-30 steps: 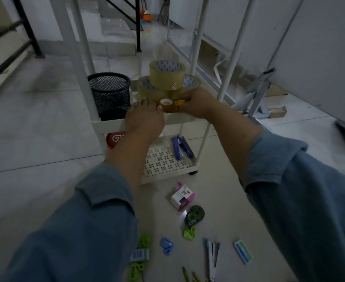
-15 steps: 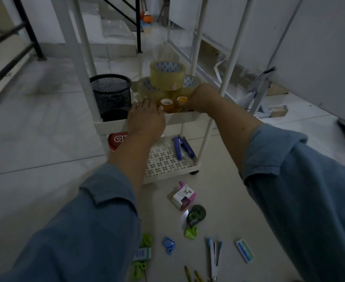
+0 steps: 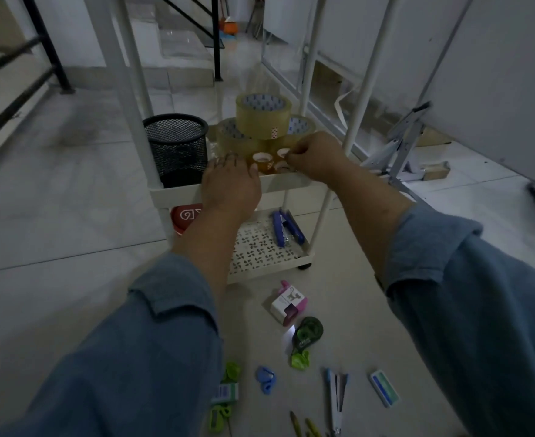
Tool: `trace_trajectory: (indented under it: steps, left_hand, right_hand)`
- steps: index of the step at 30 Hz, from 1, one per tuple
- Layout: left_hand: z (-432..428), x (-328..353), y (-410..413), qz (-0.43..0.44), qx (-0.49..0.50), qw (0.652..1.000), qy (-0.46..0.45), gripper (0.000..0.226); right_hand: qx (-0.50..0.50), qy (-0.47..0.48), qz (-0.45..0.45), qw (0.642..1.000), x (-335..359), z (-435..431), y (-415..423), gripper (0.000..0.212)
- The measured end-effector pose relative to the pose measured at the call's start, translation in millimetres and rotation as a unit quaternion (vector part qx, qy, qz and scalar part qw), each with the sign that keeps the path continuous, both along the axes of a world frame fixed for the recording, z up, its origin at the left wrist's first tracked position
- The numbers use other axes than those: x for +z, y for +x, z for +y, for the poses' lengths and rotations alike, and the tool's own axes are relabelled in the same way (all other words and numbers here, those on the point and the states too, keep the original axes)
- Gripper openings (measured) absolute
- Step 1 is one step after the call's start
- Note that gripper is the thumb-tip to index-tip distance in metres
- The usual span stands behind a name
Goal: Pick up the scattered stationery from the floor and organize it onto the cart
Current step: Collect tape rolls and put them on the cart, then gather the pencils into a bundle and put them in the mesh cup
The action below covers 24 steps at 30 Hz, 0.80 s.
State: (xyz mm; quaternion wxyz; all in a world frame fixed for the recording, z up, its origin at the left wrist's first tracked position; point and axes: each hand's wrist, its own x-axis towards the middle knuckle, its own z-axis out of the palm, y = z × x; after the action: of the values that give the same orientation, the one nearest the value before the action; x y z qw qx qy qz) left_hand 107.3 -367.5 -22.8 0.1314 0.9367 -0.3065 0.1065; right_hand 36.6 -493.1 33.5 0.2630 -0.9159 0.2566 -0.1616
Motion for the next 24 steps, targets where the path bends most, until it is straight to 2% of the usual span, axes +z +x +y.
trace_trajectory:
  steps: [3, 6, 9, 12, 15, 19, 24]
  left_hand:
    - [-0.3, -0.2, -0.4, -0.007, 0.0, 1.0, 0.001, 0.049]
    - [1.2, 0.2, -2.0, -0.011, -0.01, 1.0, -0.014, 0.05]
    - [9.6, -3.1, -7.7, -0.033, -0.058, 0.993, -0.096, 0.046]
    - [25.9, -11.6, -32.8, -0.025, -0.119, 0.974, -0.193, 0.047]
    - [45.1, -36.9, -70.1, 0.024, -0.174, 0.964, -0.198, 0.046]
    - [82.5, -92.3, -123.8, 0.126, -0.184, 0.96, -0.171, 0.052]
    - [136.9, -166.7, -188.0, 0.3, -0.177, 0.934, -0.08, 0.043]
  right_hand:
    - [0.011, -0.073, 0.035, 0.997, -3.4, 1.7, 1.1, 0.023]
    - [-0.006, -0.076, -0.003, 0.997, -6.6, 6.6, -2.6, 0.022]
    - [-0.017, -0.056, -0.093, 0.994, -12.1, 13.3, -14.4, 0.022]
    - [-0.028, 0.027, -0.217, 0.975, -25.8, 23.5, -36.1, 0.021]
    - [-0.03, 0.076, -0.279, 0.957, -53.4, 40.7, -68.2, 0.02]
    - [-0.058, 0.139, -0.258, 0.954, -108.9, 71.0, -122.3, 0.019]
    - [-0.089, 0.211, -0.136, 0.964, -208.4, 122.9, -201.4, 0.017]
